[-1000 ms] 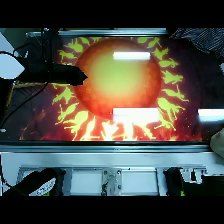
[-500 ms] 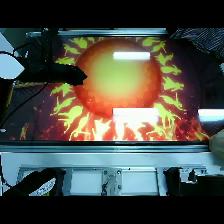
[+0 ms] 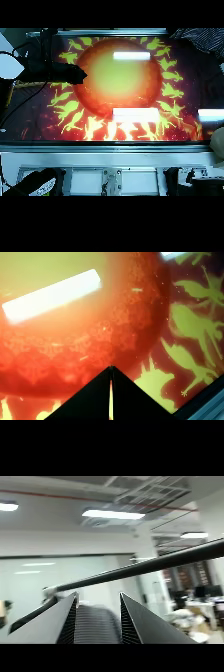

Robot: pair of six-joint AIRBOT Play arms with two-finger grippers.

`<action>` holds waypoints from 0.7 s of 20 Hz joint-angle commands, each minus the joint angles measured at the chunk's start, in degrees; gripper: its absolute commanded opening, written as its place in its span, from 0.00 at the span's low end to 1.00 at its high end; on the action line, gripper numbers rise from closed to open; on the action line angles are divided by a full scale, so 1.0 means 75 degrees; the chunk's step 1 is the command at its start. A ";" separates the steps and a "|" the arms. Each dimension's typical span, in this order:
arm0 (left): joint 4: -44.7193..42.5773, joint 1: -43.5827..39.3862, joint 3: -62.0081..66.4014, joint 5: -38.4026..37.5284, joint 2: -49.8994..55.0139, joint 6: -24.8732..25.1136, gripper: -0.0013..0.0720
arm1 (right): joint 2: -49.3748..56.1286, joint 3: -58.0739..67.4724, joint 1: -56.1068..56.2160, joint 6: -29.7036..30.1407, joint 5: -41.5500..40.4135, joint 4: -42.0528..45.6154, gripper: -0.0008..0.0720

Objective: Fold the clothes and pants, and hang the long-sleeved shirts on hangers.

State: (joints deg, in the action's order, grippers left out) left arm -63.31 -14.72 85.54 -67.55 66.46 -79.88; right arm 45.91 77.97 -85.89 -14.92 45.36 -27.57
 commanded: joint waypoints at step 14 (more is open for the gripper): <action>0.0268 -0.0230 -0.2806 0.1294 -0.1868 -0.0609 0.05 | 0.0842 -0.1387 1.1642 -0.3934 0.3080 0.9206 0.41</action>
State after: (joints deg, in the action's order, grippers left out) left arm -61.84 -15.44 68.84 -59.64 55.35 -83.61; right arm 51.83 72.27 -14.20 -38.35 70.85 29.12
